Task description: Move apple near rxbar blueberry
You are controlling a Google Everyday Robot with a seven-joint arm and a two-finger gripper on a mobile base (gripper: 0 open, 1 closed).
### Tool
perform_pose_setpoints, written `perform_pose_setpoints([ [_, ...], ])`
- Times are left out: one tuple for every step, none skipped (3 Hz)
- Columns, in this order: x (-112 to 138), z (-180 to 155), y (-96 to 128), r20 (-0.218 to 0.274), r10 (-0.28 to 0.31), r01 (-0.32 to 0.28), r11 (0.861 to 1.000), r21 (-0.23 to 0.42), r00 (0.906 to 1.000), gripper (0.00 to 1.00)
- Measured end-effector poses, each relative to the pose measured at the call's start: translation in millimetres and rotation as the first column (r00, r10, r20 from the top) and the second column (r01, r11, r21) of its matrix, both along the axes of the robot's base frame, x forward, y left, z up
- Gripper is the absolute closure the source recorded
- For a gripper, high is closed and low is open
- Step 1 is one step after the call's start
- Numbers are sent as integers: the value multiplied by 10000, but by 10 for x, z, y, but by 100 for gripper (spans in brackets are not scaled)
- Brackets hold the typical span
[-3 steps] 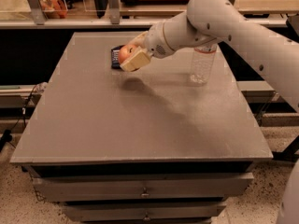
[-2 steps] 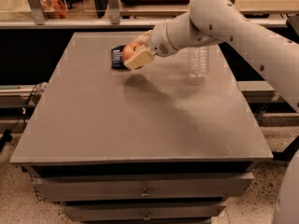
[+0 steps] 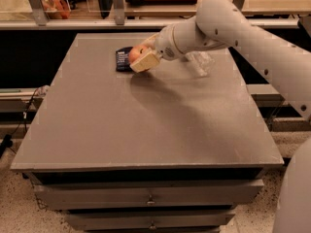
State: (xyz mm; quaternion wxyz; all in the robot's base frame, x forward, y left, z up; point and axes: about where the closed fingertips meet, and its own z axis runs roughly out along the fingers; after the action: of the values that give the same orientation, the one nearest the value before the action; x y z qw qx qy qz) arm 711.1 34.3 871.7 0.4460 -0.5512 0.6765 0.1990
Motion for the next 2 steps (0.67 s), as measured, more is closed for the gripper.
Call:
perform_pose_setpoints([
  [31, -23, -41, -44, -102, 102, 9999, -40, 9999, 99],
  [65, -29, -110, -139, -257, 255, 9996, -149, 9996, 78],
])
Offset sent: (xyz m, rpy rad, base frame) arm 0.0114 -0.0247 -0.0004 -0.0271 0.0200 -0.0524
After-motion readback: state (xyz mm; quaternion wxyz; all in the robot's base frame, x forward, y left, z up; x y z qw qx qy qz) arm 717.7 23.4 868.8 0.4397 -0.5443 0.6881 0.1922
